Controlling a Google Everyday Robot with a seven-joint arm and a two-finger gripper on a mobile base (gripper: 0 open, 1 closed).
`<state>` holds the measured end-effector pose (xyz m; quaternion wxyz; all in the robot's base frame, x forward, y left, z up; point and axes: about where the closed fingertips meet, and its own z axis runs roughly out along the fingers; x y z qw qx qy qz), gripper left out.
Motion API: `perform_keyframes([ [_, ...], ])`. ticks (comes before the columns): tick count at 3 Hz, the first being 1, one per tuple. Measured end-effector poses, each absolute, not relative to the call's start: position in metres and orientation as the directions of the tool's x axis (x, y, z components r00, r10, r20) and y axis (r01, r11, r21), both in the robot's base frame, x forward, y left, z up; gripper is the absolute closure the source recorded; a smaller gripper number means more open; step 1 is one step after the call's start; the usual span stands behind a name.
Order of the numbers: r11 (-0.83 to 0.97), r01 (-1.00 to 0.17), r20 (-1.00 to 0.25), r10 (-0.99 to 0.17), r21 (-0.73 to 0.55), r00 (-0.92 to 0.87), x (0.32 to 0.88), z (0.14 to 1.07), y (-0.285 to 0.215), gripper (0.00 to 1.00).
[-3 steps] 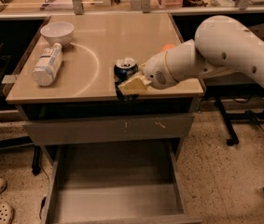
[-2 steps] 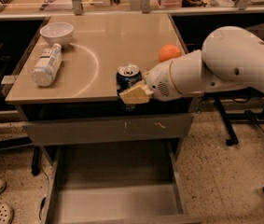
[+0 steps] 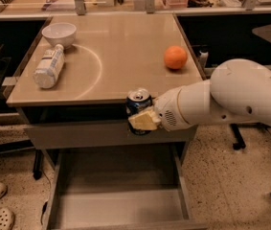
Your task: Place pepsi can into middle drawer
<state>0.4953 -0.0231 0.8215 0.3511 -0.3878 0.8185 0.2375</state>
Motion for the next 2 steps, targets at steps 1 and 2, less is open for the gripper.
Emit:
perform_keyframes([
  [1, 0.586, -0.801, -0.758, -0.468, 0.118, -0.454, 0.495, 0.821, -0.023, 1.0],
  [2, 0.611, -0.778, -0.745, -0.45, 0.146, -0.493, 0.484, 0.794, -0.014, 1.0],
])
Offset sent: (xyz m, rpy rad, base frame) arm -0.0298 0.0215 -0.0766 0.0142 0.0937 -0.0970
